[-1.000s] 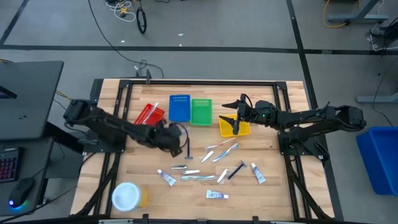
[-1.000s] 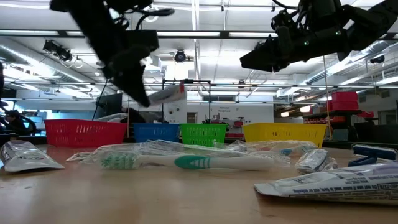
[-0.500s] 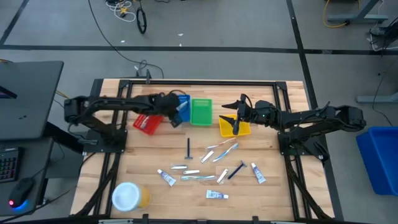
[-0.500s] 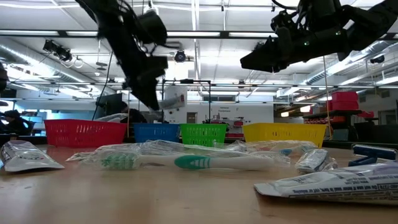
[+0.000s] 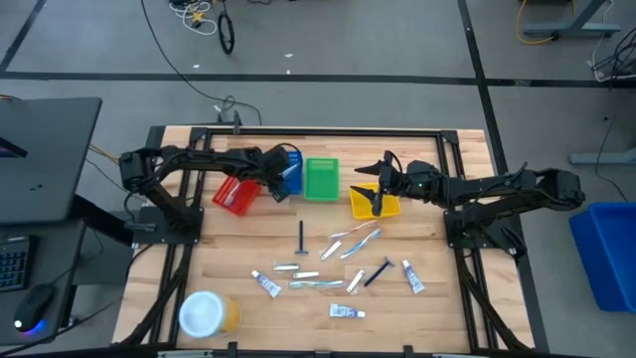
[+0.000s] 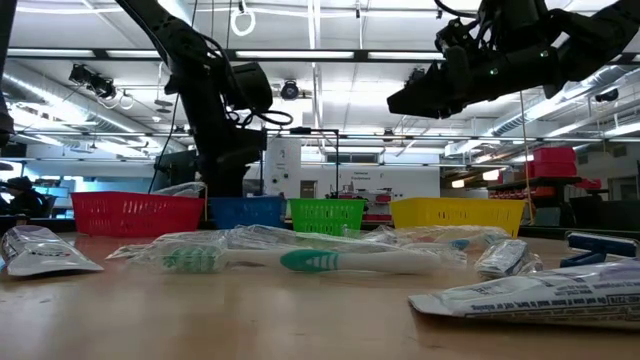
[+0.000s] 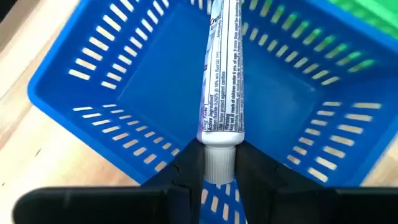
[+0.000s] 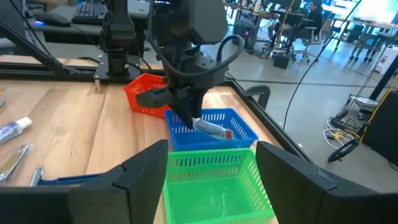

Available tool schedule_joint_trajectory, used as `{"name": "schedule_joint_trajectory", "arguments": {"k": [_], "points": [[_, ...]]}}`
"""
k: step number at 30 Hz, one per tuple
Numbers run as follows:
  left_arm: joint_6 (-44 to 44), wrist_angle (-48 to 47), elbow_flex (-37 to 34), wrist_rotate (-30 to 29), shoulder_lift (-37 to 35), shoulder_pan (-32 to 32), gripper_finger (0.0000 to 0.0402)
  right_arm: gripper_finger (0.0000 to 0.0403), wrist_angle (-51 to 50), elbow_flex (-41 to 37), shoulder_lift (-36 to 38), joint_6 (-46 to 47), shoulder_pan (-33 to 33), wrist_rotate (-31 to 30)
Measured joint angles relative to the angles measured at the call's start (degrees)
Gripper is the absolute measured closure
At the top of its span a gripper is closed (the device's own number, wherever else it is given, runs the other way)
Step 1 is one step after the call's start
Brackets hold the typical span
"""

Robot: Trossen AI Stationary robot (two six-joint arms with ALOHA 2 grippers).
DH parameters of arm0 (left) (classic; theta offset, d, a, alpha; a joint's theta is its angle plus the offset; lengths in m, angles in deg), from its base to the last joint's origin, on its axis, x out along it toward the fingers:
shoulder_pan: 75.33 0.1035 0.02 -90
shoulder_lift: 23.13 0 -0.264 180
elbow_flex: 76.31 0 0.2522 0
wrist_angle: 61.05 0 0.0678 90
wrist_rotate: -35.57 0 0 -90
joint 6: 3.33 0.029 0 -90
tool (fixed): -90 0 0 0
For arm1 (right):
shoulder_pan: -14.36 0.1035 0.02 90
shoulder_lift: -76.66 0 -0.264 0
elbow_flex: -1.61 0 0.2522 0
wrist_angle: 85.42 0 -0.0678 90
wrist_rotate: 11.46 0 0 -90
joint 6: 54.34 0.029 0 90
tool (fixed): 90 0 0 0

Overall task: Pick & Place Travel size toiletries
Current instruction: Put the white toothpaste into the blue bin, then put the blue razor into the green bin

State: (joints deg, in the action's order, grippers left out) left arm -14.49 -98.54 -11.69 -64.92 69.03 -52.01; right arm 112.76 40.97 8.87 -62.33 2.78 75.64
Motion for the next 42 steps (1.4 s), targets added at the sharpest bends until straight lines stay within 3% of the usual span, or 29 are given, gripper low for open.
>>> {"name": "schedule_joint_trajectory", "arguments": {"k": [15, 24, 30, 36, 42], "points": [[0.62, 0.19, -0.04, 1.10, 0.50, 0.21, 0.0315, 0.0151, 0.00, 0.00, 0.00, 0.00, 0.00, 0.02], [1.29, 0.31, -0.04, 1.33, 0.46, 0.21, 0.0259, 0.0139, 0.00, 0.00, 0.00, 0.01, 0.00, 0.04], [1.89, 0.45, 0.18, 1.17, 0.44, -0.03, 0.0242, 0.0144, 0.00, 0.00, 0.00, 0.00, 0.00, 0.04], [3.73, -3.54, 4.32, 1.14, 0.28, -1.52, 0.0247, 0.0141, -0.23, 0.00, 0.00, 0.00, 0.00, 0.14], [6.21, -7.63, 9.01, 0.91, -4.18, -4.45, 0.0252, 0.0123, -3.03, 0.00, 0.00, 0.02, -0.02, 0.15]]}}
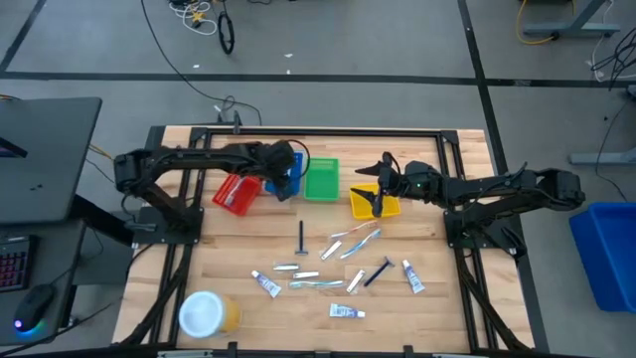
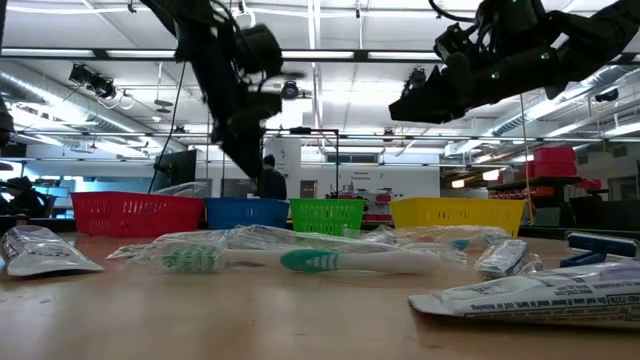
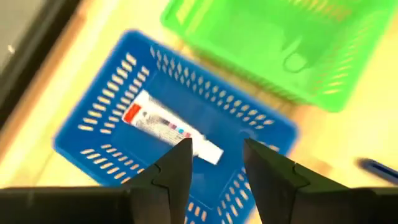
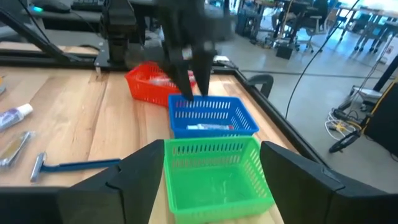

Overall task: Pick & Place Travel size toiletries
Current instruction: Put the blue razor into the green bin

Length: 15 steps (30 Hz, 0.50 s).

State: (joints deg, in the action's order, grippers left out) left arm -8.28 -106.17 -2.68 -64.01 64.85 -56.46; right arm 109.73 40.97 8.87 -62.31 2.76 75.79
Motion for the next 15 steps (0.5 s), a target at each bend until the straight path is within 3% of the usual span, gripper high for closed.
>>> {"name": "schedule_joint_trajectory", "arguments": {"k": [9, 15], "points": [[3.72, -0.60, -1.60, -2.61, -18.54, -3.60, 0.0256, 0.0108, -2.72, 0.00, -0.02, 0.00, 0.13, 5.02], [1.29, 5.86, -11.33, -1.30, -28.76, -5.72, 0.0264, 0.0109, -3.46, 0.00, 0.00, 0.00, 2.13, 5.42]]}}
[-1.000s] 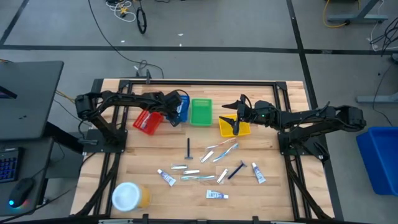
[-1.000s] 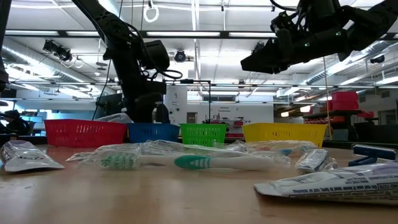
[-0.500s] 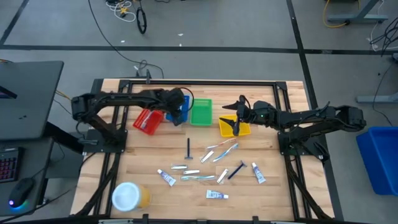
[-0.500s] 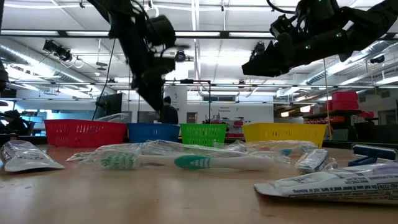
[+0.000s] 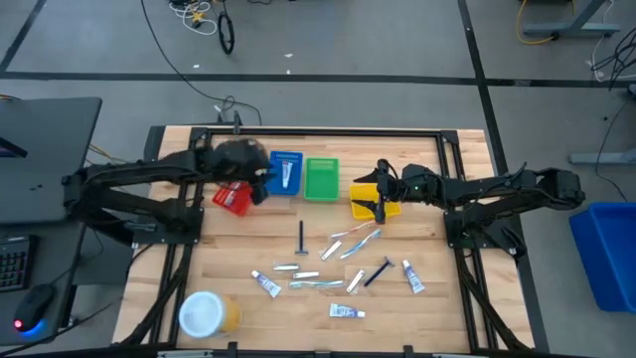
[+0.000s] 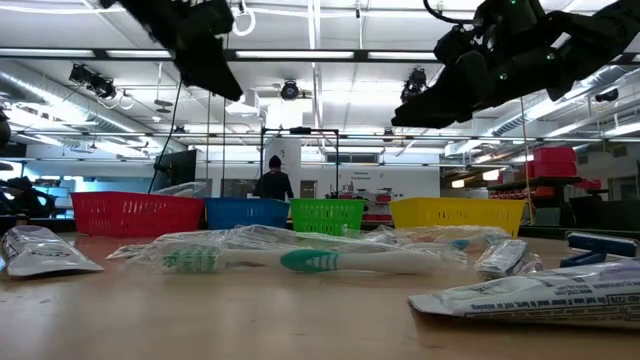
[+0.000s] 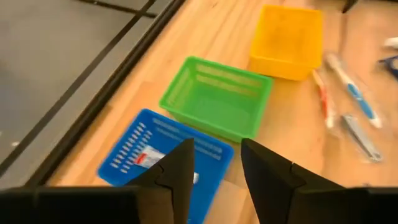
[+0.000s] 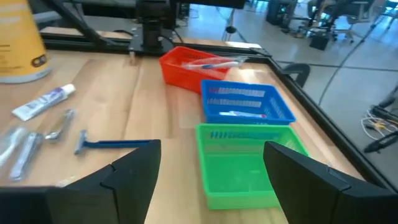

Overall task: Pick & Place Travel size toiletries
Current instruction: Put the blue razor into the green bin

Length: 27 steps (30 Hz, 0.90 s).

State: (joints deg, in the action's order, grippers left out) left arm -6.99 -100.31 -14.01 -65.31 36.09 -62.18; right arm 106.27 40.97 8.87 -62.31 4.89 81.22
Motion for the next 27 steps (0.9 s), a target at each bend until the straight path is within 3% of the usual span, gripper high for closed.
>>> {"name": "schedule_joint_trajectory", "arguments": {"k": [6, 14, 22, 27], "points": [[-0.79, 15.03, -11.75, 0.70, -3.08, -1.77, 0.0267, 0.0124, 0.36, 0.00, -0.02, 0.85, 4.71, 0.04], [-1.72, 29.78, -18.98, 4.26, -3.01, -2.01, 0.0267, 0.0141, -4.62, 0.00, -0.02, 9.66, 15.96, 4.03], [-2.95, 30.21, -19.08, 4.10, -3.01, -1.98, 0.0267, 0.0148, -15.70, 0.00, -1.16, 23.31, 28.94, 3.79], [-3.23, 30.21, -19.08, 4.10, -3.01, -1.98, 0.0267, 0.0151, -16.87, 0.26, -7.41, 26.58, 33.84, 1.61]]}}
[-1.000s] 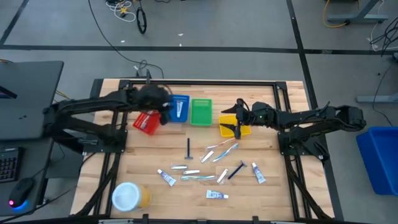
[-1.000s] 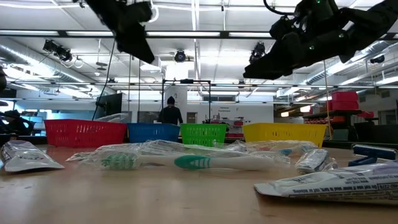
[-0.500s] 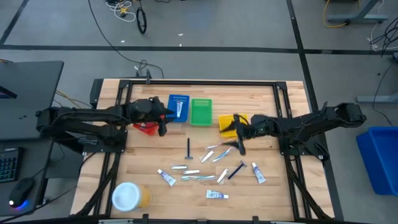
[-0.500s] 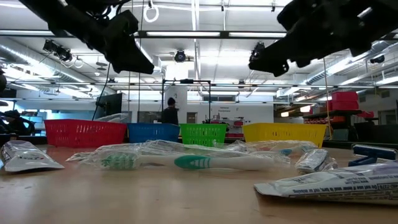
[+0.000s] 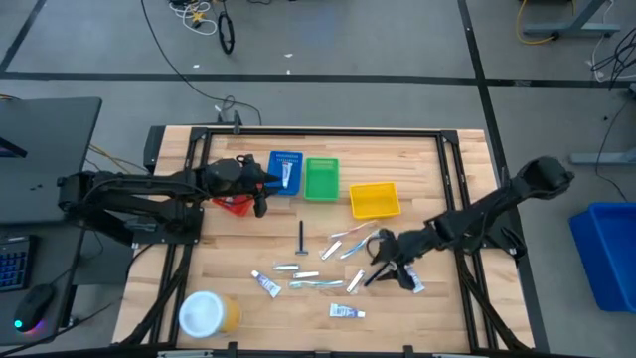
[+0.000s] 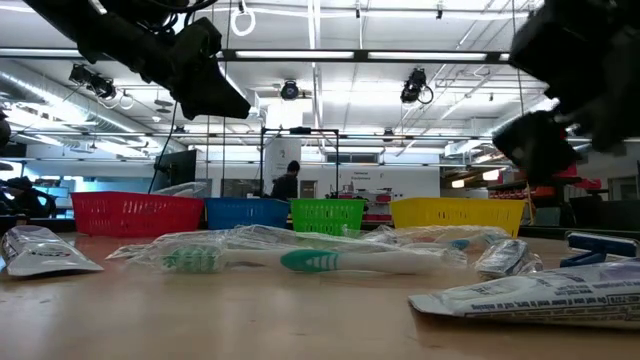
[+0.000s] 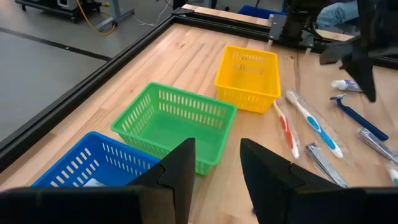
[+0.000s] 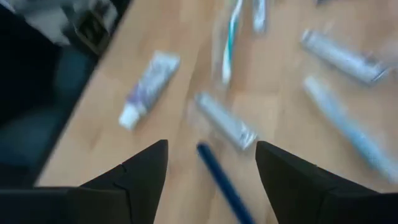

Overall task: Pick & Place Travel size toiletries
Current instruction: Put the blue razor into the green bin

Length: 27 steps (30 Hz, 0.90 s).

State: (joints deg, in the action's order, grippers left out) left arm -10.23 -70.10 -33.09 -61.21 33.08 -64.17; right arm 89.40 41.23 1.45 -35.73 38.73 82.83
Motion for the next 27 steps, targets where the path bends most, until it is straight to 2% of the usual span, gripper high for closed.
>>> {"name": "schedule_joint_trajectory", "arguments": {"k": [8, 14, 18, 27], "points": [[0.00, 0.18, 0.00, -0.02, 0.02, 0.02, 0.0267, 0.0147, -14.55, 9.48, -11.89, -2.83, 1.93, -0.30], [0.07, 0.17, -0.02, -0.02, 0.02, 0.02, 0.0267, 0.0170, -24.34, 15.84, -17.80, -8.23, 2.70, -2.03], [0.11, 0.17, -0.02, -0.02, 0.02, 0.01, 0.0267, 0.0203, -25.07, 16.51, -18.38, -11.45, 2.87, -4.26], [0.74, -0.48, -0.03, -0.02, 0.02, 0.01, 0.0267, 0.0310, -24.76, 16.40, -18.34, -12.02, 2.74, -6.03]]}}
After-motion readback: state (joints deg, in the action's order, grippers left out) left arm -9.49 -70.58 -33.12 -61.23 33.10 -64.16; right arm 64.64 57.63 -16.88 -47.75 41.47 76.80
